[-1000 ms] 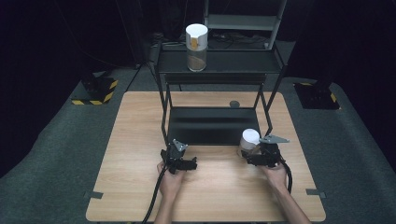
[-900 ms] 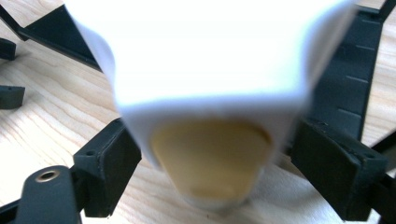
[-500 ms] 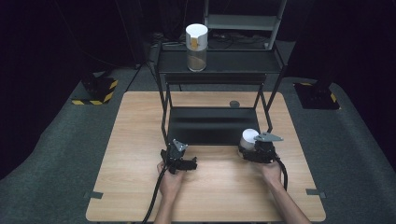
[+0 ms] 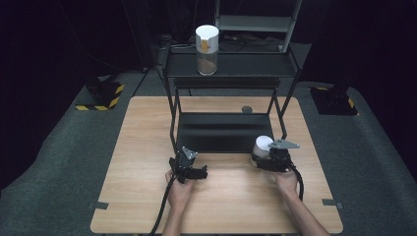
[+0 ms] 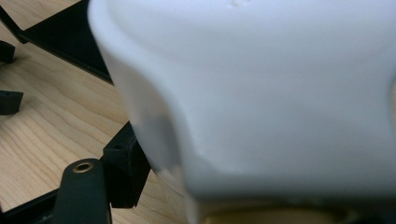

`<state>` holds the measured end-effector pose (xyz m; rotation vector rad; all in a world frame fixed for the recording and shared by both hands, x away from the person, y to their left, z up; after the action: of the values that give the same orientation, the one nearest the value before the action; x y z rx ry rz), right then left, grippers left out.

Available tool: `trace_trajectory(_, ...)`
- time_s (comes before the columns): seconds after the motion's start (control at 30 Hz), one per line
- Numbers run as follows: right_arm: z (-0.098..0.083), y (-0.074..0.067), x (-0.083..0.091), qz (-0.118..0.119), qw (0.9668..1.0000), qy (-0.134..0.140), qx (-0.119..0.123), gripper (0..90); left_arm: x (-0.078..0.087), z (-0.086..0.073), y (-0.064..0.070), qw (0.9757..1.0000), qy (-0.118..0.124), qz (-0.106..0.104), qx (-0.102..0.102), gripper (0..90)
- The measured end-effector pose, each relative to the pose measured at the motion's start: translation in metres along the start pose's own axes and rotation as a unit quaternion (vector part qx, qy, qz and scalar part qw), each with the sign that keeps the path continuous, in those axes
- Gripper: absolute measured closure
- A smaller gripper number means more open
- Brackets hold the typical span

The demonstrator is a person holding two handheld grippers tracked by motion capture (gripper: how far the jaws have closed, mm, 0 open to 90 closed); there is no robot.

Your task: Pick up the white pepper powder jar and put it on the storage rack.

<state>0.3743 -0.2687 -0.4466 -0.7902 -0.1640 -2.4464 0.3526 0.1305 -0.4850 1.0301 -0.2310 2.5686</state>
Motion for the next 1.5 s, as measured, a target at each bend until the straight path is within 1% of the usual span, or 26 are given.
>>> trace_trajectory(0.2,0.005,0.001,0.007,0.012,0.9999,0.007,0.001,30.0,0.0,0.0,0.0,1.0,0.0,0.0,0.0,2.9)
trace_trajectory(0.27,0.008,0.001,0.01,0.016,0.9998,0.006,0.005,30.1,0.0,0.0,0.0,1.0,0.0,0.0,0.0,2.8)
trace_trajectory(0.33,0.014,0.003,0.014,0.024,0.9996,0.007,0.015,30.1,0.0,0.0,0.0,1.0,0.0,0.0,0.0,2.9)
trace_trajectory(0.37,0.014,0.003,0.014,0.024,0.9996,0.007,0.015,30.1,0.0,0.0,0.0,1.0,0.0,0.0,0.0,2.9)
trace_trajectory(0.47,0.019,0.005,0.018,0.034,0.9992,0.006,0.022,30.0,0.0,0.0,0.0,1.0,0.0,0.0,0.0,2.8)
trace_trajectory(0.5,0.023,0.006,0.02,0.038,0.9989,0.004,0.028,30.0,0.0,0.0,0.0,1.0,0.0,0.0,0.0,2.9)
trace_trajectory(0.67,0.032,0.008,0.025,0.045,0.9981,0.0,0.042,30.0,0.0,0.0,0.0,1.0,0.0,0.0,0.0,2.8)
trace_trajectory(0.83,0.04,0.011,0.029,0.056,0.9975,0.001,0.043,30.0,0.0,0.0,0.0,1.0,0.0,0.0,0.0,2.8)
trace_trajectory(0.93,0.048,0.018,0.034,0.083,0.9961,0.008,0.028,30.0,0.0,0.0,0.0,1.0,0.0,0.0,0.0,2.8)
trace_trajectory(0.97,0.048,0.018,0.034,0.083,0.9961,0.008,0.028,30.0,0.0,0.0,0.0,1.0,0.0,0.0,0.0,2.8)
trace_trajectory(1.0,0.053,0.02,0.038,0.094,0.9952,0.012,0.025,30.0,0.0,0.0,0.0,1.0,0.0,0.0,0.0,2.8)
trace_trajectory(1.07,0.055,0.02,0.039,0.097,0.9948,0.013,0.028,30.0,0.0,0.0,0.0,1.0,0.0,0.0,0.0,2.8)
trace_trajectory(1.13,0.065,0.019,0.044,0.102,0.994,0.014,0.036,30.0,0.0,0.0,0.0,1.0,0.0,0.0,0.0,2.8)
trace_trajectory(1.17,0.065,0.019,0.044,0.102,0.994,0.014,0.036,30.0,0.0,0.0,0.0,1.0,0.0,0.0,0.0,2.9)
trace_trajectory(1.27,0.075,0.018,0.048,0.104,0.9935,0.015,0.045,30.0,0.0,0.0,0.0,1.0,0.0,0.0,0.0,2.8)
trace_trajectory(1.3,0.082,0.017,0.052,0.103,0.9933,0.015,0.051,30.0,0.0,0.0,0.0,1.0,0.0,0.0,0.0,2.9)
trace_trajectory(1.33,0.082,0.017,0.052,0.103,0.9933,0.015,0.051,30.0,0.0,0.0,0.0,1.0,0.0,0.0,0.0,2.8)
trace_trajectory(1.37,0.089,0.018,0.056,0.106,0.9927,0.017,0.054,30.0,0.0,0.0,0.0,1.0,0.0,0.0,0.0,2.9)
trace_trajectory(1.5,0.102,0.018,0.066,0.104,0.9925,0.026,0.06,30.0,0.0,0.0,0.0,1.0,0.0,0.0,0.0,2.8)
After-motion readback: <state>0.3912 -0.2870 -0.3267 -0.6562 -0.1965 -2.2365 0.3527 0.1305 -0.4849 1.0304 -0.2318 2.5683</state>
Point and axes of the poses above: each handheld gripper's, and its own axes: x roughly backward along the jaws, z roughly out of its top, y roughly to its right, the point moved 5 cm from there along -x, roughly forward along the jaws, and after that the axes turned 2 degrees about -x, right-handed, at the moved point
